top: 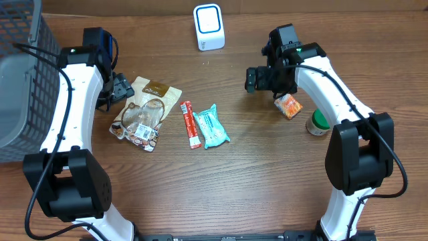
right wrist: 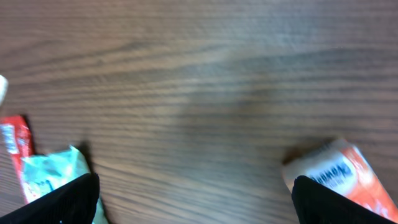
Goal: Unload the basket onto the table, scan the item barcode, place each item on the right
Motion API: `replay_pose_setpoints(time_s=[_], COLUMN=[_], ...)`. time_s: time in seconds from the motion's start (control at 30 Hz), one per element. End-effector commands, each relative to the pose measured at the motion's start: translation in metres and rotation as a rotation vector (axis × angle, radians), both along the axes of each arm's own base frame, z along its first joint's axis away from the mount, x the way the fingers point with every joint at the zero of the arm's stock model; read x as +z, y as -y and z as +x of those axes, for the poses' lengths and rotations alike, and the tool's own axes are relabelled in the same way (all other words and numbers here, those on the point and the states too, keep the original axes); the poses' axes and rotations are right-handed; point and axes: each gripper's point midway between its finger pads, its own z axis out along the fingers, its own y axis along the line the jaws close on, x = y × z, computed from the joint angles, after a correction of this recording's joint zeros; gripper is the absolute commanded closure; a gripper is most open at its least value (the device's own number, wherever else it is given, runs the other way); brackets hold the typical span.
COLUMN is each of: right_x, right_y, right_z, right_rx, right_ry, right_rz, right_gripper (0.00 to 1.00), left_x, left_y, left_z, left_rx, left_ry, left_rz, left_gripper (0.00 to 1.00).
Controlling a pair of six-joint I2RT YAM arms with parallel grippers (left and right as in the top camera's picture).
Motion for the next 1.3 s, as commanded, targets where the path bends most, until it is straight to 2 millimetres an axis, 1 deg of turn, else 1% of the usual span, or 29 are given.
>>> replay_pose_setpoints(time_s=[0.0, 0.03, 0.1, 0.17, 0.23, 0.27, 0.3, 0.33, 0.4, 0.43, 0.5, 0.6, 0.63, 0.7, 0.87, 0.9, 0.97, 1.0, 1.1, 1.13, 1.27], right_x=[0.008, 0.013, 0.021, 0.021, 0.022, 0.022, 0.022, 0.02, 0.017, 0.013, 0.009, 0.014, 0.02, 0.031, 0.074, 0.09, 0.099, 0.104, 0.103, 0.102, 0.1], right_y=[-0.025, -0.036, -0.051, -0.051, -0.05, -0.047, -0.046, -0.044, -0.039, -0.035, -0.032, -0.041, -0.046, -0.05, -0.059, -0.064, -0.071, -0.078, -0.087, -0.088, -0.087], right_z=[-0.006, -0.012, -0.019, -0.018, -0.013, -0.009, -0.009, -0.01, -0.015, -0.021, -0.031, -0.041, -0.045, -0.05, -0.07, -0.081, -0.092, -0.101, -0.109, -0.11, -0.104], right_rx=[-0.055, -0.072, -0.066, -0.066, -0.066, -0.072, -0.075, -0.073, -0.062, -0.066, -0.049, -0.01, 0.028, 0.047, 0.095, 0.12, 0.147, 0.175, 0.197, 0.177, 0.096], right_ry=[-0.061, -0.106, -0.152, -0.149, -0.128, -0.115, -0.115, -0.117, -0.129, -0.148, -0.18, -0.188, -0.169, -0.143, -0.028, 0.002, 0.012, 0.014, 0.011, 0.011, 0.084], right_rz=[0.181, 0.262, 0.36, 0.359, 0.364, 0.361, 0.358, 0.344, 0.313, 0.282, 0.246, 0.237, 0.229, 0.204, 0.118, 0.107, 0.112, 0.112, 0.095, 0.08, -0.04], right_gripper=[0.0, 0.0, 0.0, 0.0, 0.0, 0.06, 0.2, 0.45, 0.76, 0.95, 0.96, 0.96, 0.96, 0.96, 0.96, 0.96, 0.96, 0.96, 0.96, 0.96, 0.96], left_x=[0.008, 0.008, 0.008, 0.008, 0.008, 0.008, 0.008, 0.008, 0.008, 0.008, 0.008, 0.008, 0.008, 0.008, 0.008, 0.008, 0.008, 0.008, 0.008, 0.008, 0.008], left_y=[-0.001, -0.001, -0.001, -0.001, -0.001, -0.001, -0.001, -0.001, -0.001, -0.001, -0.001, -0.001, -0.001, -0.001, -0.001, -0.001, -0.001, -0.001, -0.001, -0.001, -0.001], left_z=[0.004, 0.004, 0.004, 0.004, 0.004, 0.004, 0.004, 0.004, 0.004, 0.004, 0.004, 0.004, 0.004, 0.004, 0.004, 0.004, 0.004, 0.004, 0.004, 0.004, 0.004], left_rx=[-0.003, -0.003, -0.003, -0.003, -0.003, -0.003, -0.003, -0.003, -0.003, -0.003, -0.003, -0.003, -0.003, -0.003, -0.003, -0.003, -0.003, -0.002, -0.003, -0.003, -0.002], left_ry=[0.025, 0.025, 0.025, 0.025, 0.025, 0.025, 0.025, 0.025, 0.025, 0.025, 0.025, 0.025, 0.025, 0.025, 0.025, 0.025, 0.025, 0.025, 0.025, 0.025, 0.025], left_rz=[0.012, 0.012, 0.012, 0.012, 0.012, 0.012, 0.012, 0.012, 0.012, 0.012, 0.012, 0.012, 0.012, 0.012, 0.012, 0.012, 0.012, 0.012, 0.012, 0.012, 0.012], left_gripper=[0.0, 0.0, 0.0, 0.0, 0.0, 0.0, 0.0, 0.0, 0.0, 0.0, 0.0, 0.0, 0.0, 0.0, 0.0, 0.0, 0.0, 0.0, 0.0, 0.0, 0.0])
